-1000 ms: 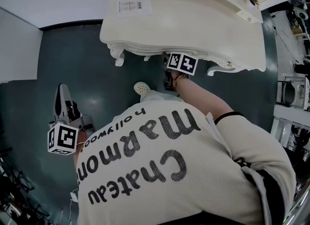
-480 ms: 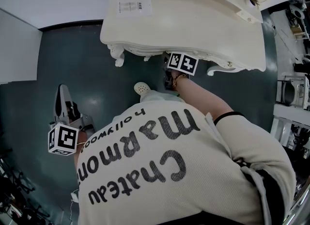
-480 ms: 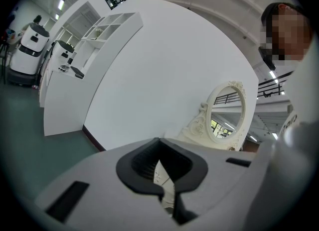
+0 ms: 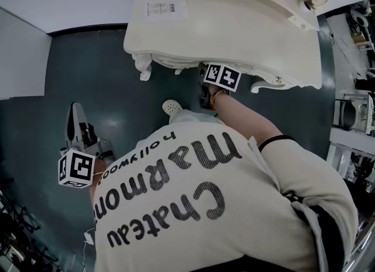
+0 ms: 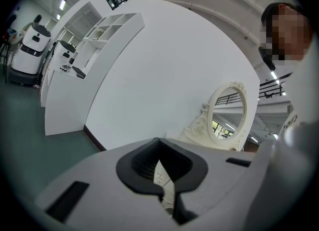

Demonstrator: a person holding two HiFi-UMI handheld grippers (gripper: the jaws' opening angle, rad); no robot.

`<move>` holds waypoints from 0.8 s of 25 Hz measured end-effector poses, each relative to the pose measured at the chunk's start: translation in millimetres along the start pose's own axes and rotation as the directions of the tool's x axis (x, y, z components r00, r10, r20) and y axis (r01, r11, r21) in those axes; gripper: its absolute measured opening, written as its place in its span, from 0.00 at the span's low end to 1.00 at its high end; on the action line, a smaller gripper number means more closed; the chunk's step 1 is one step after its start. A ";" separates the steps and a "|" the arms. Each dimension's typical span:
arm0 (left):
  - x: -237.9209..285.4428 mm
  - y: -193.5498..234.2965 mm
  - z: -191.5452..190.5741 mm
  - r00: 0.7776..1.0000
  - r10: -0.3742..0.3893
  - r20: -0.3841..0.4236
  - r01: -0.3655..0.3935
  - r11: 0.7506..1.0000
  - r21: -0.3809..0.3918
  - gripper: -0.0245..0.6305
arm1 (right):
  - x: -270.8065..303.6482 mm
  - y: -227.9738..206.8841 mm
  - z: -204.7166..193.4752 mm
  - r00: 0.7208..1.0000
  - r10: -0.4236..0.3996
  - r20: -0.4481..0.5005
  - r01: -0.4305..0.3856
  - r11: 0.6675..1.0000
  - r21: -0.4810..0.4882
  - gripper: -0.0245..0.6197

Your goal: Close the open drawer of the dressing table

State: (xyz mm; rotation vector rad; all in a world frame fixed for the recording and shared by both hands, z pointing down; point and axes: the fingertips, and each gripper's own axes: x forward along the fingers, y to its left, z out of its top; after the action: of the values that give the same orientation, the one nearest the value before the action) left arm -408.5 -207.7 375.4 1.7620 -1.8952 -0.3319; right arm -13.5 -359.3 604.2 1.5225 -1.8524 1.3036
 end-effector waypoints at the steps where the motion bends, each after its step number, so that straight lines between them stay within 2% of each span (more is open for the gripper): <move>1: 0.2 1.1 0.3 1.000 0.001 0.001 -0.001 1.000 -0.001 0.04 | 0.7 0.1 0.4 1.000 -0.002 0.001 0.002 1.000 0.002 0.25; 10: -10.0 9.6 6.7 1.000 0.015 0.021 -0.015 1.000 0.004 0.05 | 2.8 -2.2 1.3 0.999 -0.032 0.016 0.032 0.999 0.015 0.25; 14: -18.0 11.7 10.6 0.999 0.005 0.036 -0.005 1.000 0.006 0.04 | 3.9 -2.7 1.2 1.000 -0.015 0.023 0.014 0.999 0.042 0.25; 20: -31.5 12.3 -5.1 1.000 -0.023 -0.017 0.023 1.000 0.003 0.05 | -12.6 -10.6 -8.9 0.998 0.011 0.060 -0.017 0.994 0.104 0.26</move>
State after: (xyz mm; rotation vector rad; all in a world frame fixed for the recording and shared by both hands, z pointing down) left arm -415.8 -174.5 379.4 1.7839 -1.8659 -0.3215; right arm -1.9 -344.7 602.8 1.6209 -1.8607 1.3959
